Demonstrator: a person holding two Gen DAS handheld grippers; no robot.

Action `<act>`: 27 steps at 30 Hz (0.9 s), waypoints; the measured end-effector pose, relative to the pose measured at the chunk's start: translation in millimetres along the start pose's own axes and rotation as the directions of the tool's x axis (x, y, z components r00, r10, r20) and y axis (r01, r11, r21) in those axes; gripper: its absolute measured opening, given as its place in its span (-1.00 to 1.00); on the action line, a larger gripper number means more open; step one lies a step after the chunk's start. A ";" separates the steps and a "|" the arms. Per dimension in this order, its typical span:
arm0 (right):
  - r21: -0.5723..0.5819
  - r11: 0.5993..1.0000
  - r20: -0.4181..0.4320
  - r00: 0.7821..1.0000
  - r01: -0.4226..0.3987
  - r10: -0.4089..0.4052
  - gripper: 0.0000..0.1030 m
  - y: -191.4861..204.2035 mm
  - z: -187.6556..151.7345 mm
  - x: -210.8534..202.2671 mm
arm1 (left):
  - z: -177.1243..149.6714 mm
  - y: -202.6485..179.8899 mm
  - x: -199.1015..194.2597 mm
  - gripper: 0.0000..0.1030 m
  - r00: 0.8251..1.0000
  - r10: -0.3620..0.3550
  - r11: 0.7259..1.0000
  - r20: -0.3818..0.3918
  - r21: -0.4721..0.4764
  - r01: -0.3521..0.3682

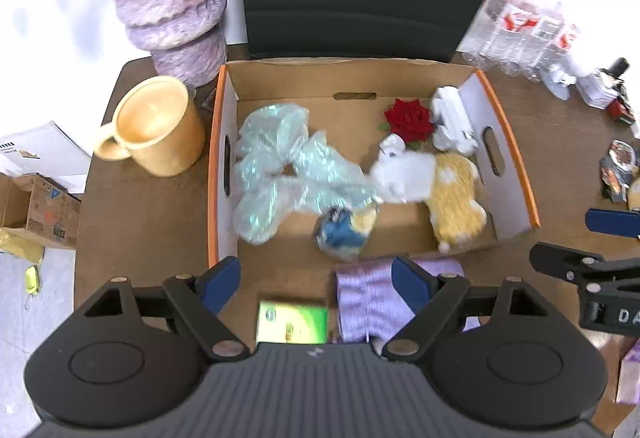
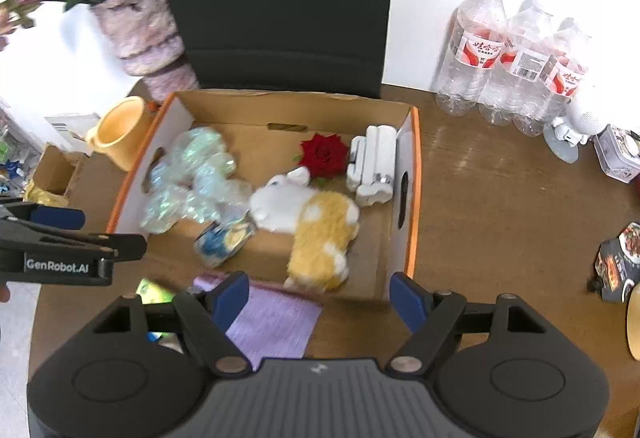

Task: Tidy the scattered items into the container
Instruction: 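Withdraw both open tools from the box back over the table items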

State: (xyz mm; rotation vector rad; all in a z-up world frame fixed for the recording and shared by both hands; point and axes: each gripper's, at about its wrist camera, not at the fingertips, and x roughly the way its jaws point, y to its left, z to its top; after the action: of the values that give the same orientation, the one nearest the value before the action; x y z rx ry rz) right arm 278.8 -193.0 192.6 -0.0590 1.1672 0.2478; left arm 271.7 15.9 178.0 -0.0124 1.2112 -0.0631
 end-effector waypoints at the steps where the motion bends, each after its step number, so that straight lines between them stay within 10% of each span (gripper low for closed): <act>1: -0.003 1.000 0.004 1.000 0.001 -0.001 0.50 2.7 -6.8 -5.0 | -8.4 0.9 -3.5 0.65 1.000 0.001 1.000 0.002 -0.002 -0.001; 14: 0.001 0.999 0.143 0.989 -0.041 0.040 0.62 20.3 -111.1 -56.5 | -126.2 9.3 -36.6 0.98 0.972 0.019 0.997 0.232 -0.077 0.000; 20: -0.084 0.996 0.318 0.947 -0.005 0.031 0.74 34.4 -206.2 -44.2 | -226.0 11.3 6.9 0.99 0.943 -0.040 0.997 0.329 -0.052 0.061; 27: -0.081 0.988 0.451 0.889 0.135 -0.084 0.73 43.0 -308.8 21.3 | -329.8 2.9 43.0 1.00 0.897 0.064 0.997 0.437 -0.076 -0.035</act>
State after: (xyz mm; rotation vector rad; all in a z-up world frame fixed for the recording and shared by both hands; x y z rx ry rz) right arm -1.5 -201.6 54.8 -0.1568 0.6867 0.2108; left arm -21.7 24.4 21.6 -0.0511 0.7584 0.0248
